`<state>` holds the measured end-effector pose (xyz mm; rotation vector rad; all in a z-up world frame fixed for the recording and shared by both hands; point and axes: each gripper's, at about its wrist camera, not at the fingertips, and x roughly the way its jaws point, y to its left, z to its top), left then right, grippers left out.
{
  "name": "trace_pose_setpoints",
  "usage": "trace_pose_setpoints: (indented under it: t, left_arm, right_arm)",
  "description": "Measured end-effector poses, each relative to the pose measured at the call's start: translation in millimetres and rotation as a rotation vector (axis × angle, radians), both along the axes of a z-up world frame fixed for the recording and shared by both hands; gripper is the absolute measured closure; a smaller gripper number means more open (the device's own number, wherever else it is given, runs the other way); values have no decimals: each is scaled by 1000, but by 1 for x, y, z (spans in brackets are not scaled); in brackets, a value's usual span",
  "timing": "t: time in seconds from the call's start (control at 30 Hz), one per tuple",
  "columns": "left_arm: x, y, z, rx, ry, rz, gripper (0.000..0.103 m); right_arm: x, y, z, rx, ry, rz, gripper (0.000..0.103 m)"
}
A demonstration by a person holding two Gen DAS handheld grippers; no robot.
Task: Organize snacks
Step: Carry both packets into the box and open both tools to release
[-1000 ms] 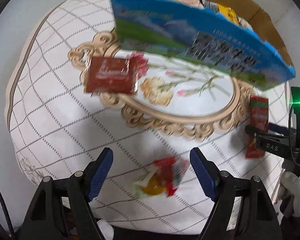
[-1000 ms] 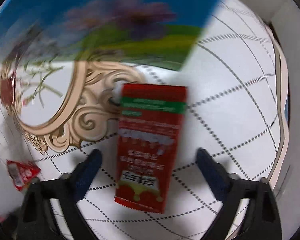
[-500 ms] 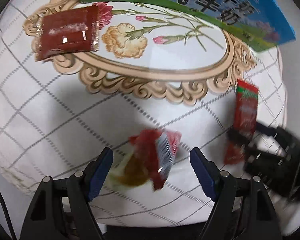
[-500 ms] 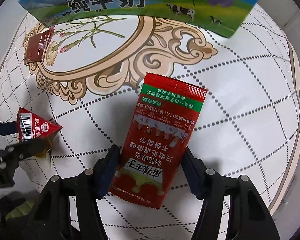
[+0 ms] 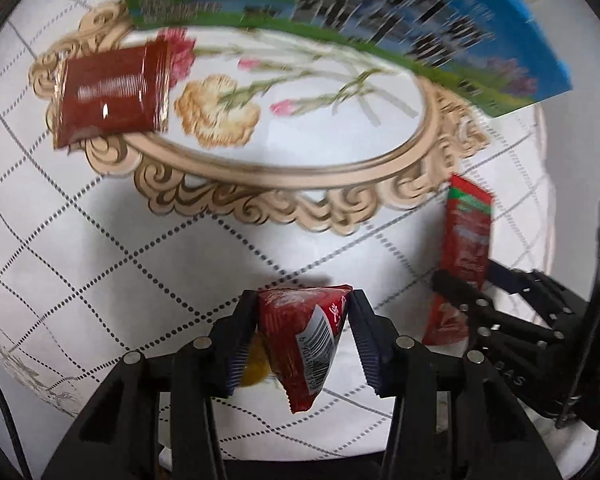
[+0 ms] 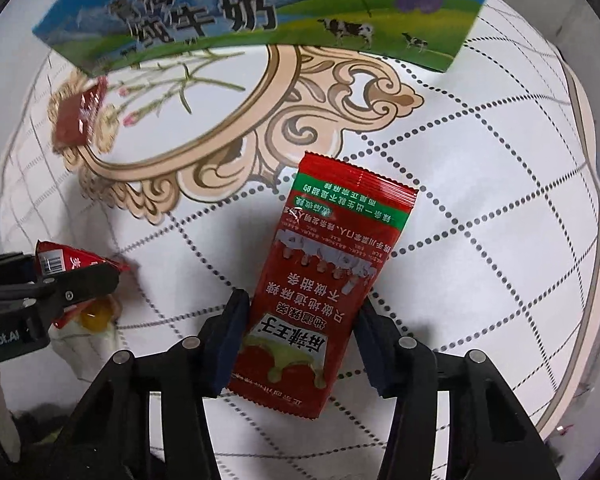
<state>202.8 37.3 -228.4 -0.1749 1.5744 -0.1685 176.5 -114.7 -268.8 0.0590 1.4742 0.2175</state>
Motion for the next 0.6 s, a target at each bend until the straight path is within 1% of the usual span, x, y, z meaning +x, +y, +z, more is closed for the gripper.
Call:
trace_pose_setpoints:
  t: [0.07, 0.23, 0.33, 0.37, 0.47, 0.53, 0.57, 0.6]
  left_arm:
    - [5, -1, 11, -26, -19, -10, 59]
    - [14, -3, 56, -100, -98, -29, 59]
    - [32, -5, 88, -149, -146, -37, 59]
    - [38, -7, 99, -160, -165, -40, 59]
    - [68, -15, 129, -170, -205, -56, 59]
    - [89, -17, 148, -175, -239, -66, 59]
    - [97, -17, 155, -170, -253, -70, 59]
    - [108, -20, 161, -160, -271, -70, 59]
  right_arm:
    - [1, 0, 12, 21, -7, -11, 49]
    - [7, -1, 50, 111, -53, -43, 50]
    - [14, -1, 81, 165, -100, -55, 50]
    - [25, -2, 87, 182, -117, -55, 50]
    - [45, -7, 125, 227, -187, -57, 50]
    - [57, -12, 144, 241, -227, -52, 50]
    - [70, -11, 158, 242, -253, -44, 50]
    - [77, -11, 166, 241, -268, -41, 50]
